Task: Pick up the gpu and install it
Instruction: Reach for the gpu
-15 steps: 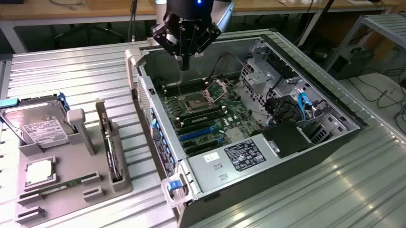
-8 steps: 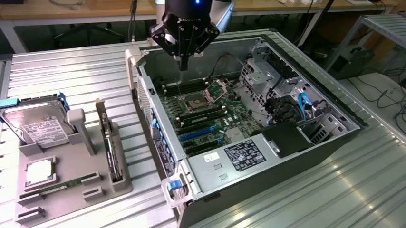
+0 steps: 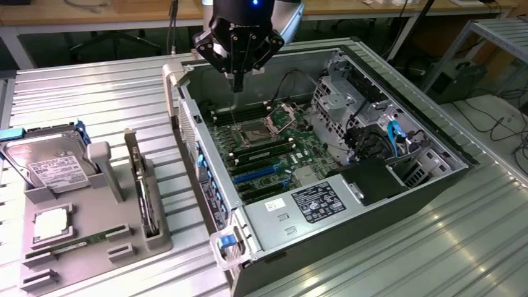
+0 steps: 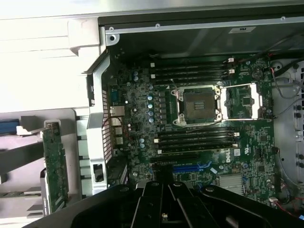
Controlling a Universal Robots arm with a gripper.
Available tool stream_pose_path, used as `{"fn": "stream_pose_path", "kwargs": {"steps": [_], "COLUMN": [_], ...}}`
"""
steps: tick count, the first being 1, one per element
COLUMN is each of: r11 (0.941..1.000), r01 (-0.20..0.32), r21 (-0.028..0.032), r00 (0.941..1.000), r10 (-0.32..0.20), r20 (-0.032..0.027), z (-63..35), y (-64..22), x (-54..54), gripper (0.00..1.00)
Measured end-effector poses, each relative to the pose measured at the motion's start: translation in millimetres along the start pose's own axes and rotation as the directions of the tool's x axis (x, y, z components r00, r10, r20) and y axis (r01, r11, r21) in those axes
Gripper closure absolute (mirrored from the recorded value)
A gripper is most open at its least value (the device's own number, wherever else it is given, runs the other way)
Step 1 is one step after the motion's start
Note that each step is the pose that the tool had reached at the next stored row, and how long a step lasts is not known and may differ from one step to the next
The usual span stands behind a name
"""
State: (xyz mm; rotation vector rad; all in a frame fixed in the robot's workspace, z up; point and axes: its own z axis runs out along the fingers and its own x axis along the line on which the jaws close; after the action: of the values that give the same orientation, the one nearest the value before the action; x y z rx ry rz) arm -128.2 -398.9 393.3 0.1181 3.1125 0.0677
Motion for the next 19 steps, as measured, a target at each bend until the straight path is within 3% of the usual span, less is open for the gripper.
{"fn": "stream_pose_path", "kwargs": {"steps": [19], "r11": [1.0000], "r01": [0.000], "r21": [0.0000], "r00": [1.0000], "r10": [0.000], "r20": [0.0000], "z": [-0.2], "y": [-0.4], "x": [5.6], "gripper": [0.89]}}
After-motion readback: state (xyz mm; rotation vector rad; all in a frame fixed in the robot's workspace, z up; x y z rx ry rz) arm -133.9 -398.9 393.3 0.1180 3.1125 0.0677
